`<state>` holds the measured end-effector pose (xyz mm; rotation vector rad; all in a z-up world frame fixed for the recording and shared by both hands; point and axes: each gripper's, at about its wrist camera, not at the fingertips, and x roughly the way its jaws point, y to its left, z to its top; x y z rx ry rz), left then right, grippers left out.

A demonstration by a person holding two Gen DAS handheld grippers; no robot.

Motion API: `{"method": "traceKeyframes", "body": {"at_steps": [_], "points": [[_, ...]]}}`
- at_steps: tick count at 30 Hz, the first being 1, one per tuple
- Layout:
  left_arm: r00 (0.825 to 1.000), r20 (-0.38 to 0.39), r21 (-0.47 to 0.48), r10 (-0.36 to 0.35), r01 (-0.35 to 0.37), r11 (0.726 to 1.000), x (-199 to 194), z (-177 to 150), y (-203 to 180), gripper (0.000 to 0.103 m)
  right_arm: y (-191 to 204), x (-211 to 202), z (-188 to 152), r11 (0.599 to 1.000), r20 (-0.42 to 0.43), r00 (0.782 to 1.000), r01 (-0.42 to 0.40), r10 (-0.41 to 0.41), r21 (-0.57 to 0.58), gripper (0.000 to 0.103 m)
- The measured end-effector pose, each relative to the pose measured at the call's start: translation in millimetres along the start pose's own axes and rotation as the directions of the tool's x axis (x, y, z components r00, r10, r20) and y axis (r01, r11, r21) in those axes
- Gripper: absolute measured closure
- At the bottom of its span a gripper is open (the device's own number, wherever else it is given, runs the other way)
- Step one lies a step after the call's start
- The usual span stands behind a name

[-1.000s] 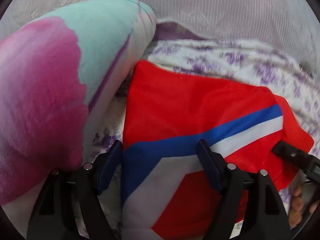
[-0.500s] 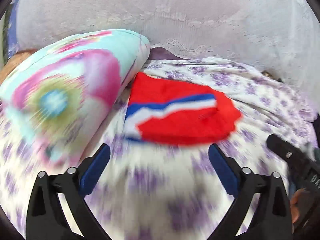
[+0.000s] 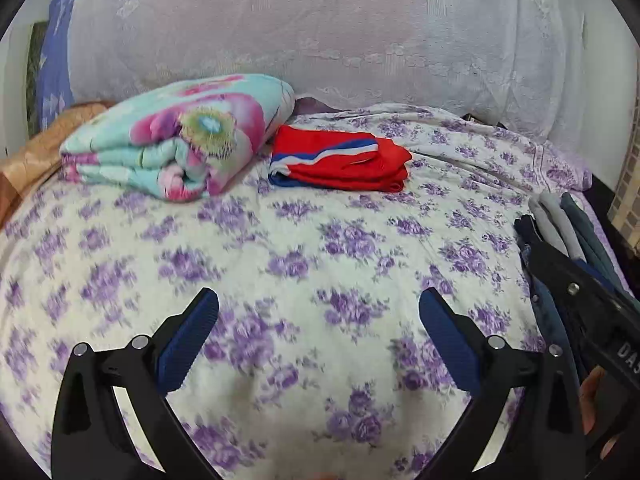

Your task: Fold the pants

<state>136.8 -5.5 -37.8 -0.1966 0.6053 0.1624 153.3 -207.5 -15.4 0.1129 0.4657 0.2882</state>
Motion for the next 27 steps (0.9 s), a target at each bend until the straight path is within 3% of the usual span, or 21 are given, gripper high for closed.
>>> {"method": "traceKeyframes", "body": {"at_steps": [3, 6, 10, 16, 22, 27], "points": [[0.999, -0.007, -0.014, 0.047, -0.047, 0.999, 3.0, -1.4, 3.5, 0.005, -3.0, 9.4, -5.3, 1.0, -0.008, 1.0, 0.026, -0.026, 0.004, 0.004], [0.997, 0.035, -0.055, 0.062, -0.06, 0.997, -6.5, -2.8, 8.7, 0.005, -9.2, 15.7, -9.7, 0.999, -0.039, 0.999, 0.022, -0.021, 0.029, 0.004], [0.999, -0.006, -0.029, 0.052, -0.052, 0.998, -0.5, -6.1, 5.7, 0.005, -8.9, 21.8, -13.7, 1.0, -0.057, 0.998, 0.01, -0.009, 0.02, 0.004], [0.991, -0.003, 0.017, 0.13, -0.13, 0.991, 2.8, -10.7, 0.8, 0.005, 5.5, 24.4, -21.9, 0.997, -0.053, 0.998, 0.024, -0.027, -0.07, 0.004], [0.996, -0.041, -0.017, 0.08, -0.081, 0.997, 5.7, -8.2, 10.6, 0.005, 13.6, 20.3, -23.3, 0.997, -0.043, 0.999, -0.017, 0.013, -0.08, 0.004], [0.996, -0.039, -0.005, 0.086, -0.086, 0.996, 6.1, -9.3, 11.1, 0.005, 14.9, 21.1, -24.5, 0.997, -0.055, 0.998, -0.028, 0.024, -0.076, 0.004]]}}
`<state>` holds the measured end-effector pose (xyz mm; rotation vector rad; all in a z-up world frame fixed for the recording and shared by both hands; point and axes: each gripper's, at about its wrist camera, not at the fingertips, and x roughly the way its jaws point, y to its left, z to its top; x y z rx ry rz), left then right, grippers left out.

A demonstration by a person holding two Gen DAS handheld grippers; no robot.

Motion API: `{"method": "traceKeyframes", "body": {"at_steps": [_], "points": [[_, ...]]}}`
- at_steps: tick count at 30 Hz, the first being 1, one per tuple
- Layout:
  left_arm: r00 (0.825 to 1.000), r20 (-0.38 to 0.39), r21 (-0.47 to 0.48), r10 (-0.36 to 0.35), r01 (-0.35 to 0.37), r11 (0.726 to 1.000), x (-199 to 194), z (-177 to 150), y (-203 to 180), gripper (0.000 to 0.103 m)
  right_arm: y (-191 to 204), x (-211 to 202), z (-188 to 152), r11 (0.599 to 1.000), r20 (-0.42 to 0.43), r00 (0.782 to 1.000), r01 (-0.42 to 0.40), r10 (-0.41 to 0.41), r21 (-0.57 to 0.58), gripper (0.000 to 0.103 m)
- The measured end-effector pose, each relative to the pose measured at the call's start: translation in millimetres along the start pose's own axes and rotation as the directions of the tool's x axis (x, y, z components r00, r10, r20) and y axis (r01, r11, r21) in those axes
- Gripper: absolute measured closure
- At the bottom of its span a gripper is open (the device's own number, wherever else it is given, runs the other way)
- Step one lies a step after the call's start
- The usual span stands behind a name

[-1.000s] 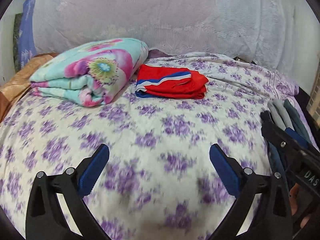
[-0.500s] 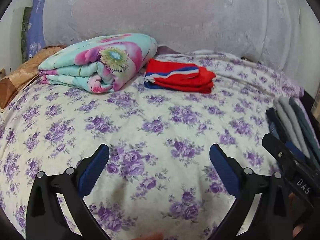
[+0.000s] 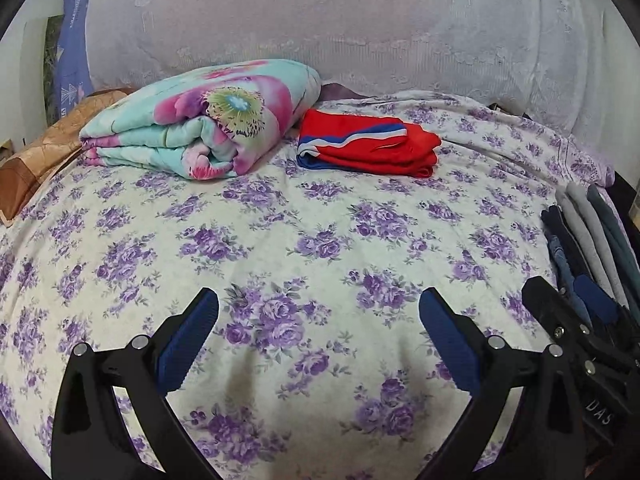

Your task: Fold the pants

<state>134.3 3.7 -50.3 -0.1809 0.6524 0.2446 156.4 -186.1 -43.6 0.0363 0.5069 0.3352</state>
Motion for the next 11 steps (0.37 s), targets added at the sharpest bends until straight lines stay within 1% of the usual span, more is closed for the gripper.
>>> {"method": "traceKeyframes", "body": {"at_steps": [7, 11], "points": [[1.0, 0.0, -0.004, 0.005, -0.005, 1.0, -0.7, 1.1, -0.6, 0.005, -3.5, 1.9, -0.1, 1.0, -0.017, 1.0, -0.014, 0.015, 0.028, 0.004], [1.0, -0.01, -0.001, 0.012, -0.012, 1.0, 3.0, 0.4, -0.8, 0.005, -1.4, 2.1, -0.6, 1.0, -0.008, 1.0, 0.01, -0.01, 0.0, 0.004]]}}
